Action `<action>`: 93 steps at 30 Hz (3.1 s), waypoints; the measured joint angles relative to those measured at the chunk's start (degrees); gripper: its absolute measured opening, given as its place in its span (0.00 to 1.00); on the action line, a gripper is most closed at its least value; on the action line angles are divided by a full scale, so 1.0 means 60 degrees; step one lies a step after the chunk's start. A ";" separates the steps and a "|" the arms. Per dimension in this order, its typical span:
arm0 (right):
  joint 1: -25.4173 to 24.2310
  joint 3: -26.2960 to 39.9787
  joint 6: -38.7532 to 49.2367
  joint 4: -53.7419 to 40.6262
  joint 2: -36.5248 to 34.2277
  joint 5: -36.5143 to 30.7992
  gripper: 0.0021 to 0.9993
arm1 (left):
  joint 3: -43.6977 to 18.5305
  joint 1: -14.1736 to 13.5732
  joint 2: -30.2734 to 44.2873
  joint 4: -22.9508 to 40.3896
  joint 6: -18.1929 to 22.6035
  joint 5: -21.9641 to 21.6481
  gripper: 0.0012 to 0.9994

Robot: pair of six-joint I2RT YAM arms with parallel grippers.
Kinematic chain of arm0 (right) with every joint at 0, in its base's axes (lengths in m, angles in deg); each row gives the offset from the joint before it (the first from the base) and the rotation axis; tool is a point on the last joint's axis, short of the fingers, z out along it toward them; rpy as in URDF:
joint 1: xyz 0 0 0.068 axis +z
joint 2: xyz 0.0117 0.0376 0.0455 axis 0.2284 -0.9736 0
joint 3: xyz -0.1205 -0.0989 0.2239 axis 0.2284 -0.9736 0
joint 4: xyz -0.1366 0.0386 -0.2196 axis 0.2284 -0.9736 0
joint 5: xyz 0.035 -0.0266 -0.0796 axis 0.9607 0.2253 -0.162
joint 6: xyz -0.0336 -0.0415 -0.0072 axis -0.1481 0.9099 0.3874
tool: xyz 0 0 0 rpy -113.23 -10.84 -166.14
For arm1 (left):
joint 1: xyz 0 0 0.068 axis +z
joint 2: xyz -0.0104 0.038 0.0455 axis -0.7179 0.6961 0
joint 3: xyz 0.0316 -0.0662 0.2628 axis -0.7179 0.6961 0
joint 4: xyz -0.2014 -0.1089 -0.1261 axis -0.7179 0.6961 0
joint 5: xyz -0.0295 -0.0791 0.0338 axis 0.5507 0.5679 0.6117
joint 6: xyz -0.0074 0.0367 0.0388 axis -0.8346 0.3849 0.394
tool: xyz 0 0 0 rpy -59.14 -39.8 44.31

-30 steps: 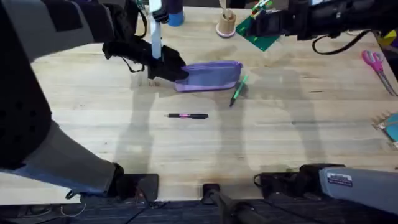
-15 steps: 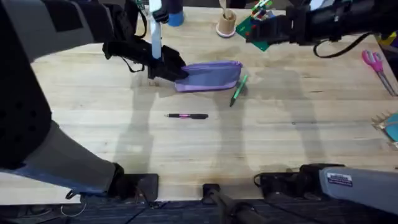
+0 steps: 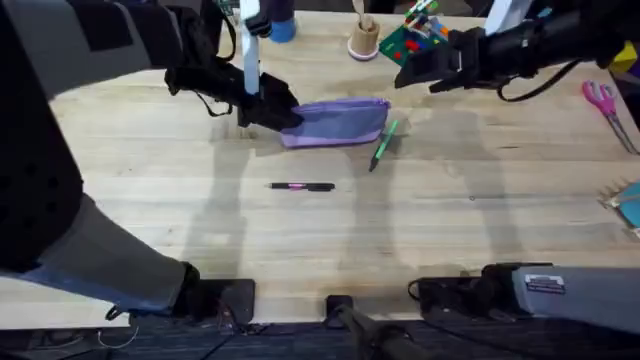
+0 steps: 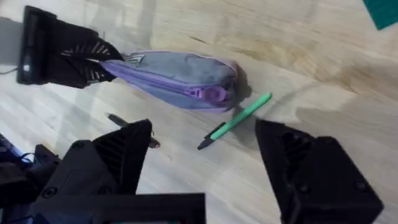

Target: Unzip the bag, pick up the pens from the table one at a time and place them inside, then zip the bag closed.

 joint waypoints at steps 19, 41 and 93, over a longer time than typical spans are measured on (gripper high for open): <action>0.0075 0.0000 0.0000 0.0140 -0.0288 0.0005 1.00 | 0.0000 0.0000 0.0000 0.0000 0.0000 0.0000 0.04; 0.0679 0.0000 -0.0860 0.1427 -0.2399 0.0680 1.00 | 0.0000 0.0000 0.0000 0.0000 0.0000 0.0000 0.04; 0.0674 0.0251 -0.2094 0.1553 -0.1960 0.1444 0.03 | 0.0000 0.0027 0.0000 -0.0053 0.0000 0.0051 0.04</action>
